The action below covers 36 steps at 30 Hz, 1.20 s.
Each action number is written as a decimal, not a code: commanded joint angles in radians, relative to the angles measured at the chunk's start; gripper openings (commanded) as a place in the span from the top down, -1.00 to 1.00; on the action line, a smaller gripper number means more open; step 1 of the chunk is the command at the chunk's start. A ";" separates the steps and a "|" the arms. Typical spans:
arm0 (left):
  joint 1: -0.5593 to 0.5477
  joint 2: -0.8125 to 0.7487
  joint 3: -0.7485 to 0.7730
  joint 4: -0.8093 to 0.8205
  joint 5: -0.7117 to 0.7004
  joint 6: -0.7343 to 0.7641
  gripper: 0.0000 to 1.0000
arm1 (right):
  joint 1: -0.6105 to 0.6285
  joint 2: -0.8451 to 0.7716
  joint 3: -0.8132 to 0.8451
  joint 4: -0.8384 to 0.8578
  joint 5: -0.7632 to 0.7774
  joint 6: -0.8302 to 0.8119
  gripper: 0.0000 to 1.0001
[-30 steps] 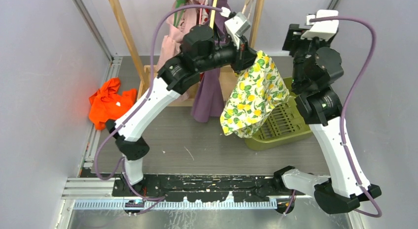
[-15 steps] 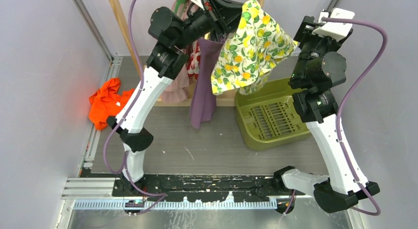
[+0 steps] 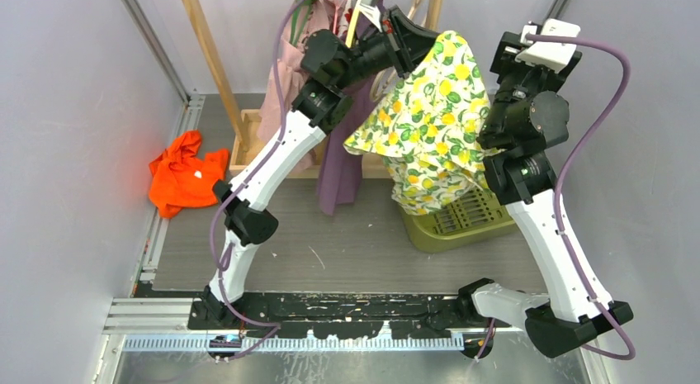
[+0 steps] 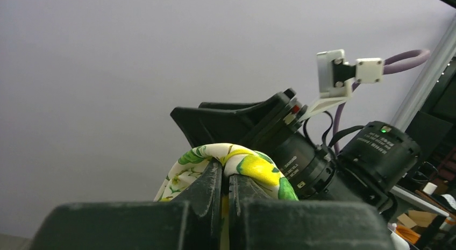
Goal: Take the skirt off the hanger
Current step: Place the skirt in the bin.
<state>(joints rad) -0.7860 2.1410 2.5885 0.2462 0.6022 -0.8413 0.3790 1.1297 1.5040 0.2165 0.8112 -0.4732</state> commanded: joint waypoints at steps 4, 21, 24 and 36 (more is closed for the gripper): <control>-0.022 0.014 0.049 0.064 0.039 -0.039 0.97 | -0.003 -0.039 -0.013 0.063 0.004 -0.024 -0.28; -0.102 0.035 -0.249 -0.481 0.156 0.286 0.90 | -0.009 -0.053 -0.034 0.094 0.005 -0.049 -0.27; -0.088 0.066 -0.214 -0.569 0.111 0.305 0.89 | -0.008 -0.049 -0.026 0.074 0.002 -0.039 -0.27; -0.158 0.098 -0.159 -0.956 -0.111 0.616 0.79 | -0.008 -0.029 -0.022 0.058 -0.009 -0.008 -0.27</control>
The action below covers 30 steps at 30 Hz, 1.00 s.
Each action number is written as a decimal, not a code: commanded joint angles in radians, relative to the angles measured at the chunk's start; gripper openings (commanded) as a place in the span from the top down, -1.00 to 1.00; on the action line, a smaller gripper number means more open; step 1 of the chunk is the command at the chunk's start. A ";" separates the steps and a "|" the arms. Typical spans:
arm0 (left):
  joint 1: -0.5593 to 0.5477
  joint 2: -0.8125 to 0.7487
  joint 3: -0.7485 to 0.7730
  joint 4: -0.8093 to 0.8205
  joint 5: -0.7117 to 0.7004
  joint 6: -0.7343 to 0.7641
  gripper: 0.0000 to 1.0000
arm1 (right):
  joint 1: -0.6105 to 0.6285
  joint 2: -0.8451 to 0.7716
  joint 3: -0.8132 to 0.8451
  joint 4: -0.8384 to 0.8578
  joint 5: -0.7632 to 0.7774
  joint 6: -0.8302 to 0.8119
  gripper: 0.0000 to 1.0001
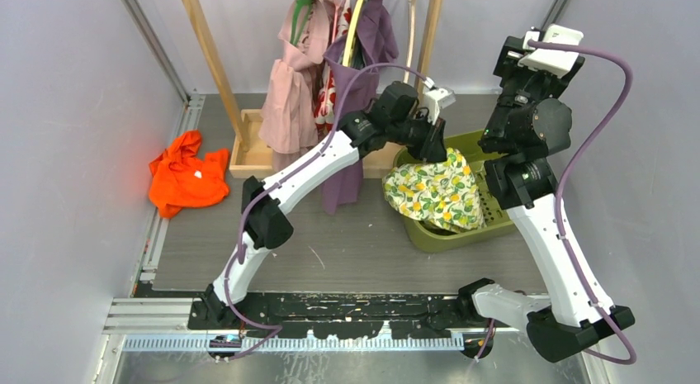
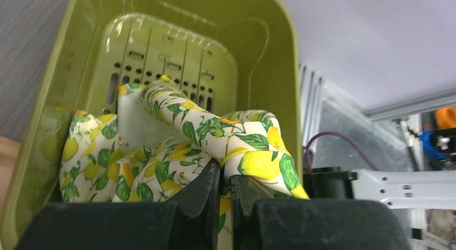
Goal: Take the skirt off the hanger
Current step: Place the skirt in the bin.
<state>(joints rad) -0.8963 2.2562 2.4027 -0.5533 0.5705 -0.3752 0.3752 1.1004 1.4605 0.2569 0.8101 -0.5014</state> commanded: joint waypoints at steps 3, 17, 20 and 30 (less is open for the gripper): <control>-0.062 0.020 0.022 -0.237 -0.110 0.196 0.79 | -0.004 -0.001 0.018 0.008 -0.006 0.026 -0.26; -0.090 -0.114 0.082 -0.359 -0.170 0.373 -0.90 | -0.005 0.031 0.015 -0.039 -0.023 0.072 -0.29; -0.083 -0.194 0.097 -0.388 -0.222 0.403 -0.94 | -0.006 0.040 0.009 -0.055 -0.026 0.092 -0.31; -0.064 -0.484 0.102 -0.476 -0.315 0.453 -0.96 | -0.006 0.076 0.005 -0.126 -0.051 0.176 -0.31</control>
<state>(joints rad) -0.9665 1.9232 2.4878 -1.0027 0.3157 0.0414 0.3710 1.1755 1.4605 0.1501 0.7799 -0.3847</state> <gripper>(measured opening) 0.979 0.656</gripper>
